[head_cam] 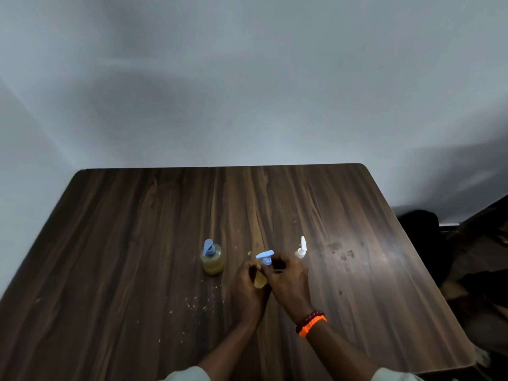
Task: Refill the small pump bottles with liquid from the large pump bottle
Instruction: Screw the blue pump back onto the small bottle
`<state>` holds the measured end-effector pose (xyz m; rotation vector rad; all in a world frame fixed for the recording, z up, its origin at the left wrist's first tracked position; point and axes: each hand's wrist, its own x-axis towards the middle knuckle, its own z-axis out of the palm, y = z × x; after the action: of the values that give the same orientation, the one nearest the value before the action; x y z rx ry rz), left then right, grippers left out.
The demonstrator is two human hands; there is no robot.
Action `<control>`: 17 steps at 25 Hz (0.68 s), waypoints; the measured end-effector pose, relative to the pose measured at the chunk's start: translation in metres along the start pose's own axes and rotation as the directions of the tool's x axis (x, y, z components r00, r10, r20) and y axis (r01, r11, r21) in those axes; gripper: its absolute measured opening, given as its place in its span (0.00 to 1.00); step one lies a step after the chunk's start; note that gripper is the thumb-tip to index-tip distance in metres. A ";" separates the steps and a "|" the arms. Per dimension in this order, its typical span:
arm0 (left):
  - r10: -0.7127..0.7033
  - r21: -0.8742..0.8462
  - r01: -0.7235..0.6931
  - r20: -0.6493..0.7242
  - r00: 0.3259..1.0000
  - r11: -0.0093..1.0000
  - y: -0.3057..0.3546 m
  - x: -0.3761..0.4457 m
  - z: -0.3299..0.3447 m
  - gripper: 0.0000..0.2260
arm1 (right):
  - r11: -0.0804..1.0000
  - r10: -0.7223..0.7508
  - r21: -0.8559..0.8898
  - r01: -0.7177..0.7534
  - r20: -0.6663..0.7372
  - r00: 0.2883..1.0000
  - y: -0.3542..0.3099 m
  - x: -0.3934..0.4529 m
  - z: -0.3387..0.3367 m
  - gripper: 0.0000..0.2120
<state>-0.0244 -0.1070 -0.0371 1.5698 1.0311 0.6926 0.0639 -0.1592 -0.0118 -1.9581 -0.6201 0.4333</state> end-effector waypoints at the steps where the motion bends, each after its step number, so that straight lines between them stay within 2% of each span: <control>1: -0.013 0.023 0.013 0.009 1.000 1.000 -0.001 0.006 0.003 0.14 | 1.000 0.020 -0.012 -0.020 0.025 0.999 0.002 0.008 0.001 0.08; 4: 0.009 0.128 -0.013 0.031 0.999 0.992 -0.007 0.029 0.009 0.16 | 0.995 0.068 -0.079 -0.057 0.145 0.987 0.011 0.034 0.002 0.08; 6: 0.042 0.182 -0.045 0.021 0.999 0.982 -0.006 0.042 0.010 0.11 | 0.991 0.043 -0.134 -0.011 0.236 0.971 0.014 0.047 0.005 0.09; 9: 0.011 0.202 -0.018 0.039 0.999 0.979 -0.007 0.054 0.011 0.08 | 0.980 0.030 -0.196 0.036 0.325 0.945 0.017 0.060 0.012 0.12; 13: -0.030 0.238 0.018 0.046 0.999 0.971 -0.012 0.061 0.013 0.08 | 0.975 0.023 -0.214 0.059 0.358 0.933 0.027 0.068 0.021 0.12; 17: -0.013 0.267 0.003 0.035 0.999 0.964 -0.015 0.071 0.016 0.09 | 0.982 0.023 -0.187 0.036 0.305 0.952 0.033 0.074 0.029 0.12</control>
<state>0.0180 -0.0506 -0.0612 1.8017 1.1390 0.5331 0.1158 -0.1070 -0.0561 -2.0870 -0.8932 0.7042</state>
